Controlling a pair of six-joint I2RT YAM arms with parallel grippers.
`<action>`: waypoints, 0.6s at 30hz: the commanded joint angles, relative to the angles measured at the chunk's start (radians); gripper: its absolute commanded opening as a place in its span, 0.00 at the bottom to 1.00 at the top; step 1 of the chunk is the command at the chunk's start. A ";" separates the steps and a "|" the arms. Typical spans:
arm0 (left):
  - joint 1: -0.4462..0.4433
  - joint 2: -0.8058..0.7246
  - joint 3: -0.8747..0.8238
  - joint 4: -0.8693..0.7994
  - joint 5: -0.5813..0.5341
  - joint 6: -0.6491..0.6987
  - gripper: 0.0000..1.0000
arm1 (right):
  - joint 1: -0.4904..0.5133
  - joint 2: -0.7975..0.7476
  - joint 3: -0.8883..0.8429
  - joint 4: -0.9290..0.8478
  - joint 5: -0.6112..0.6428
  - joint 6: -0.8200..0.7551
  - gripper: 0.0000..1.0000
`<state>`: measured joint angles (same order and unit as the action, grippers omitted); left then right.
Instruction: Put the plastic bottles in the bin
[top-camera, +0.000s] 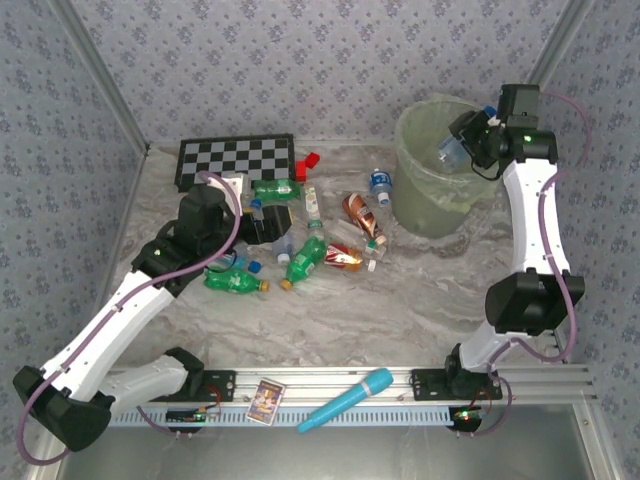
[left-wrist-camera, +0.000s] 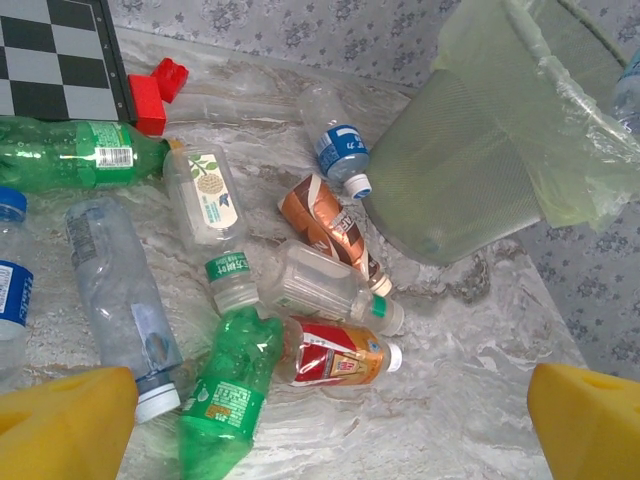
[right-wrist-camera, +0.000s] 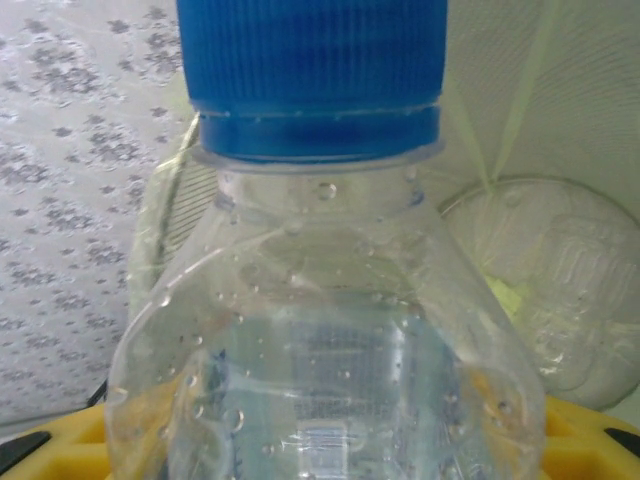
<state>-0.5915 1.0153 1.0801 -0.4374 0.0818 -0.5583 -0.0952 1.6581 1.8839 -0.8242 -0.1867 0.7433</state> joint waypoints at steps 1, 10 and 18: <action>-0.006 -0.018 -0.006 0.010 -0.019 0.015 1.00 | -0.014 0.008 0.018 -0.012 0.018 -0.007 0.55; -0.006 -0.017 -0.012 0.016 -0.021 0.015 1.00 | -0.018 -0.005 0.034 -0.044 0.055 -0.025 1.00; -0.006 -0.018 -0.021 -0.005 -0.022 0.017 1.00 | 0.035 -0.070 0.029 -0.052 0.113 -0.088 1.00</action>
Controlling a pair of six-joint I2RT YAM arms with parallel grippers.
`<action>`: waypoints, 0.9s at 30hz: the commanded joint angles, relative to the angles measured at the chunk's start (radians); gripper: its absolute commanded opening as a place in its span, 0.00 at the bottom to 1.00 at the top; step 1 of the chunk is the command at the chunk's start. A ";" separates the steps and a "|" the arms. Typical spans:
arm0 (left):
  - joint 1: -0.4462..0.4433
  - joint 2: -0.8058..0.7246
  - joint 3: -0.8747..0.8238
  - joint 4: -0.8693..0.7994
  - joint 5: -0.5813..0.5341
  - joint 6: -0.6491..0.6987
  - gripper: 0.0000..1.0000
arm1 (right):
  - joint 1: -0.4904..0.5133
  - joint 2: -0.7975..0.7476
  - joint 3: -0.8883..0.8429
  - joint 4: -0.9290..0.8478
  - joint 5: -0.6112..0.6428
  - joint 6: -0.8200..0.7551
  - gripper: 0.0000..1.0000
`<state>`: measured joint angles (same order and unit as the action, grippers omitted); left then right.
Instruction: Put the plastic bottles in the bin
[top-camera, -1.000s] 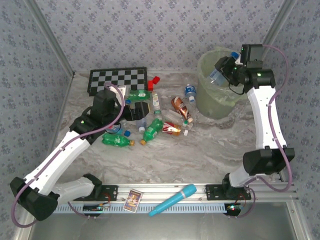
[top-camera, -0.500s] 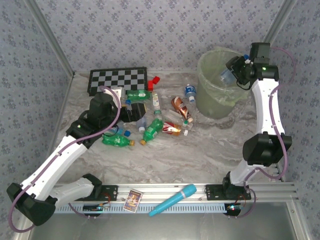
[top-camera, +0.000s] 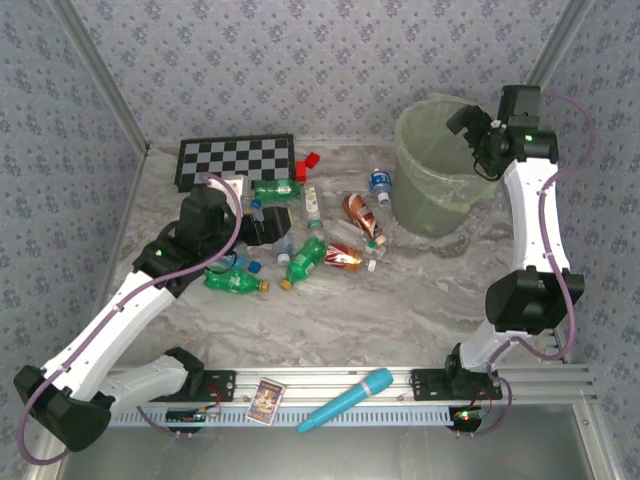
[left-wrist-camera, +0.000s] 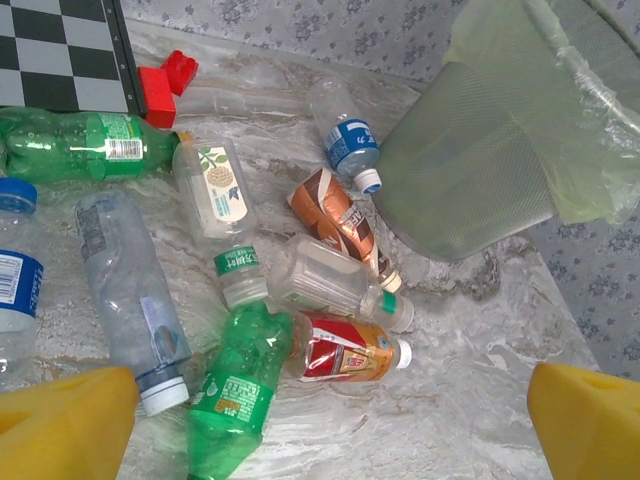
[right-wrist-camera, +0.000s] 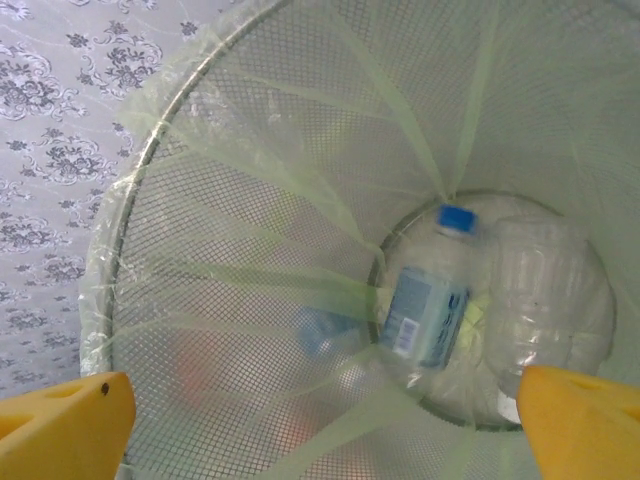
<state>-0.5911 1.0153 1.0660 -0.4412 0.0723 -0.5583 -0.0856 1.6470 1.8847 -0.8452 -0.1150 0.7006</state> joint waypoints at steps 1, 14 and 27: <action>-0.007 -0.020 -0.008 -0.004 -0.014 0.017 1.00 | 0.037 -0.070 0.025 -0.035 0.054 -0.055 1.00; -0.006 -0.021 -0.074 -0.048 -0.013 0.008 1.00 | 0.254 -0.209 -0.056 -0.040 0.218 -0.251 1.00; -0.007 -0.045 -0.099 -0.053 0.001 -0.010 1.00 | 0.601 -0.186 -0.174 -0.041 0.325 -0.503 1.00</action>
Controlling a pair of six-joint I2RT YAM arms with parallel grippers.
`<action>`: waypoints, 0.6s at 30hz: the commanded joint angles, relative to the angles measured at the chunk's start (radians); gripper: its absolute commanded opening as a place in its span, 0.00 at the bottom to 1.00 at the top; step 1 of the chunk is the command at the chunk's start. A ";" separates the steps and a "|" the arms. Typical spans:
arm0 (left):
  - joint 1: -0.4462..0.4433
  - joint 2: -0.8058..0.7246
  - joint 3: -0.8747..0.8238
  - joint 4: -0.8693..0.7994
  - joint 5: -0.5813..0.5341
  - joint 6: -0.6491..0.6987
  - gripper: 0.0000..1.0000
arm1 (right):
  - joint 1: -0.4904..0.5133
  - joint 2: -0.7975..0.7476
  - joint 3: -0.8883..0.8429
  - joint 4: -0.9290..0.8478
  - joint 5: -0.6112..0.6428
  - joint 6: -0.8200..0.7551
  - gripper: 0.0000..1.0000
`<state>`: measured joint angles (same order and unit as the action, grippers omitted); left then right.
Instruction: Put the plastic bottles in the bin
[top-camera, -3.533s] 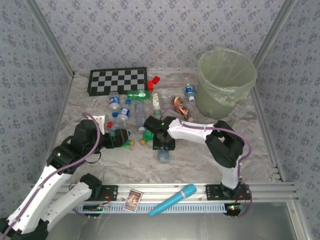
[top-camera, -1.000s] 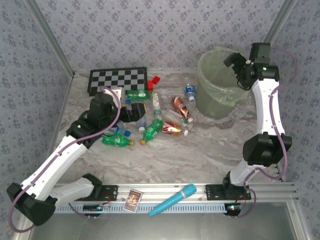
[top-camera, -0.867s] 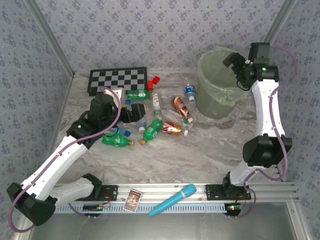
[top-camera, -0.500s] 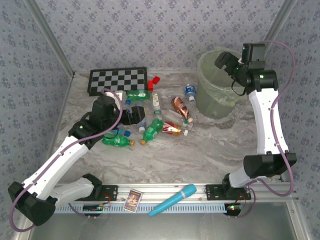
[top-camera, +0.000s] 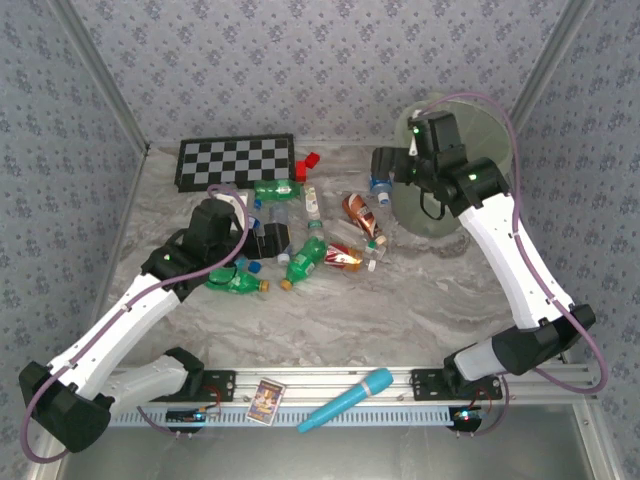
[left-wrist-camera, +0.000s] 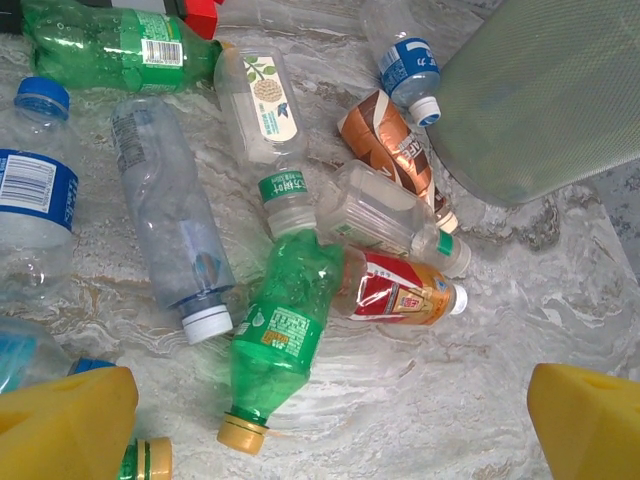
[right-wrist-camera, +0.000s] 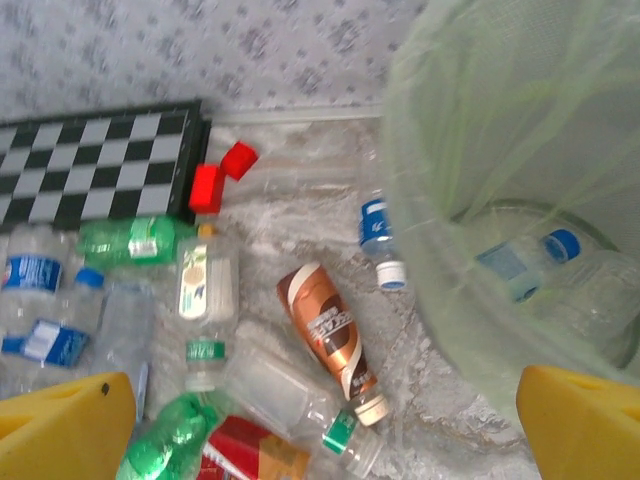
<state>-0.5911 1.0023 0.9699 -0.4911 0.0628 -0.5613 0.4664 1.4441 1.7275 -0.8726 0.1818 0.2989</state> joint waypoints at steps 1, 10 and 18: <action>-0.006 -0.037 -0.005 -0.005 0.009 -0.009 1.00 | 0.078 0.024 -0.027 -0.010 0.045 -0.130 1.00; -0.007 -0.083 -0.022 -0.029 -0.007 -0.028 1.00 | 0.275 0.190 -0.056 -0.062 0.232 -0.352 1.00; -0.007 -0.141 -0.040 -0.064 -0.039 -0.028 1.00 | 0.297 0.370 -0.058 -0.163 0.088 -0.381 0.94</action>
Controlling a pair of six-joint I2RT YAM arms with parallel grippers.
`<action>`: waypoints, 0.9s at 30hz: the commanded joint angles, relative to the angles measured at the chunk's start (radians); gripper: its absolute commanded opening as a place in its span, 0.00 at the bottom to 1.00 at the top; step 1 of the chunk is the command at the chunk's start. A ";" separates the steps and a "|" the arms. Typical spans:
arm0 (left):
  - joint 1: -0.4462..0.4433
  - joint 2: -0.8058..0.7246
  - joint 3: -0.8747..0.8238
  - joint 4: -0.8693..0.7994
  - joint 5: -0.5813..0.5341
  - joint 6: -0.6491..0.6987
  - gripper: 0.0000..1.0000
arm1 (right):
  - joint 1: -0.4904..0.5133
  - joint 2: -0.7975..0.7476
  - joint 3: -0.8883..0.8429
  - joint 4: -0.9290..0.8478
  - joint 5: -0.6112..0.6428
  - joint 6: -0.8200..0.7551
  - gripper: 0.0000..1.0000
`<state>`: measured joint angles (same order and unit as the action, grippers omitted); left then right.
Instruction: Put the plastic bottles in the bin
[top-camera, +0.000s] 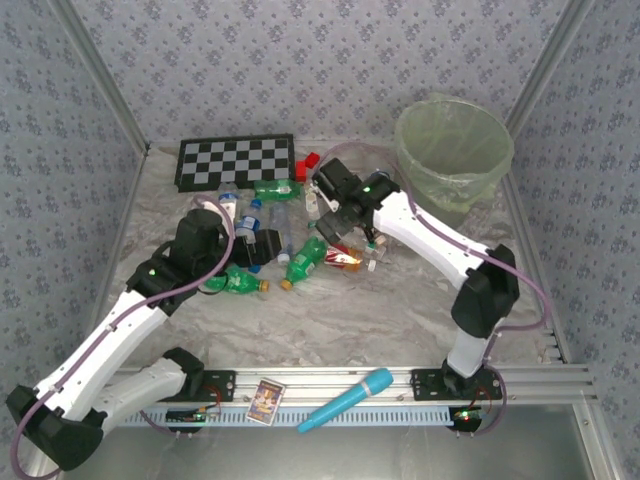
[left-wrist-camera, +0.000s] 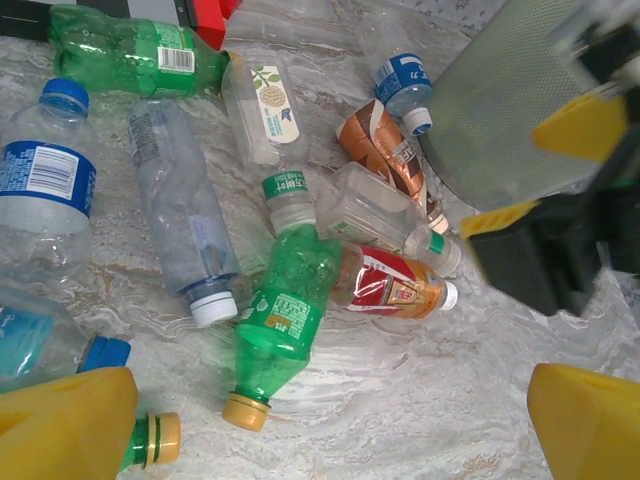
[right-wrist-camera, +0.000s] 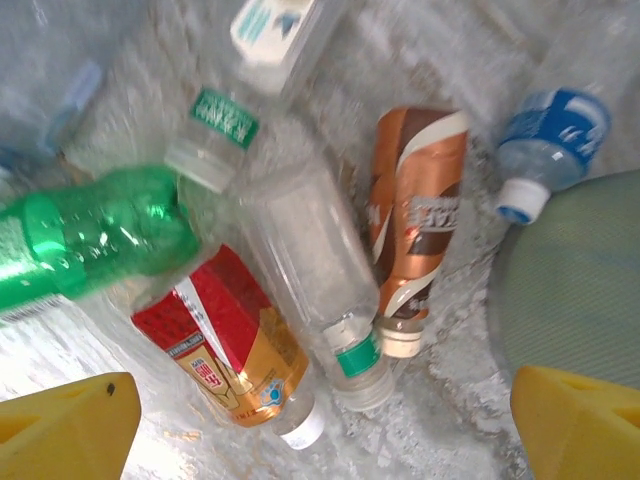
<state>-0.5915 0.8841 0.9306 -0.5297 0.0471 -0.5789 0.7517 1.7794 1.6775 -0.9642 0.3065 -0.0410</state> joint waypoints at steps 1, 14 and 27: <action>-0.006 -0.026 -0.001 -0.027 -0.025 -0.010 1.00 | 0.013 0.055 -0.009 -0.081 -0.062 -0.043 0.92; -0.005 -0.033 0.013 -0.036 -0.040 0.001 1.00 | 0.014 0.192 -0.016 -0.078 -0.200 -0.073 0.82; -0.007 -0.042 0.008 -0.024 -0.026 0.004 1.00 | 0.013 0.266 -0.045 -0.036 -0.231 -0.064 0.83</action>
<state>-0.5915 0.8635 0.9298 -0.5575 0.0250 -0.5808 0.7601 2.0197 1.6409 -0.9985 0.0975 -0.0959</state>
